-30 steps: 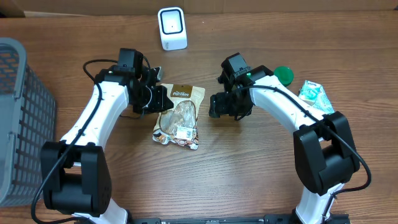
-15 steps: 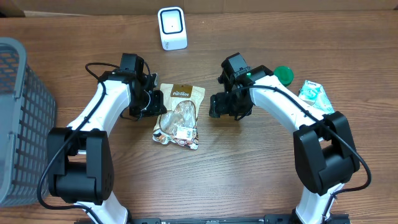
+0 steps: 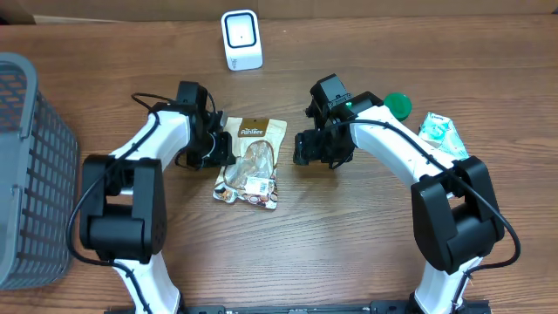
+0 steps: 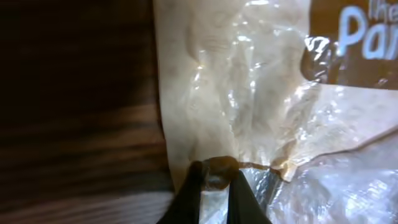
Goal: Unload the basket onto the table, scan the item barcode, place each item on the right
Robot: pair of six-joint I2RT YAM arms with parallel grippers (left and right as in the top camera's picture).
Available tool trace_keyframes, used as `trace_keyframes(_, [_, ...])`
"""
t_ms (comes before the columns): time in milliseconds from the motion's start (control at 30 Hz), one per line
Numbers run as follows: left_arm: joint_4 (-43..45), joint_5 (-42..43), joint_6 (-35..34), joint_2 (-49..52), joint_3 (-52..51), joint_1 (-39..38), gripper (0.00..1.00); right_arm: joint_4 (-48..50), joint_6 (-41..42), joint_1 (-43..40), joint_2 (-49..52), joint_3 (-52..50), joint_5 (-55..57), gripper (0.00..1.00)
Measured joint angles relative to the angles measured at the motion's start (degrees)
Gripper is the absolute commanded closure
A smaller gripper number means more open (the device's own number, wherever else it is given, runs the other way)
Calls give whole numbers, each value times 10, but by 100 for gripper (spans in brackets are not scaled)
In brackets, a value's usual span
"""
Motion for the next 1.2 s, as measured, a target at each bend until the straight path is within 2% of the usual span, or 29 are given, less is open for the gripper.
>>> trace_keyframes(300, [-2, 35, 2, 28, 24, 0, 96, 1, -12, 0, 0, 0, -51, 22])
trace_keyframes(533, [1, 62, 4, 39, 32, 1, 96, 70, -4, 0, 0, -35, -117, 17])
trace_keyframes(700, [1, 63, 4, 39, 32, 2, 96, 154, 58, -2, 0, -98, -152, 17])
trace_keyframes(1000, [1, 65, 4, 40, 32, 2, 96, 358, 233, -1, -12, -198, -228, 21])
trace_keyframes(1133, [2, 65, 4, 40, 32, 1, 96, 395, 279, 3, -17, -223, -244, 22])
trace_keyframes(1200, [2, 66, 4, 40, 32, 2, 96, 399, 292, 6, -17, -225, -247, 26])
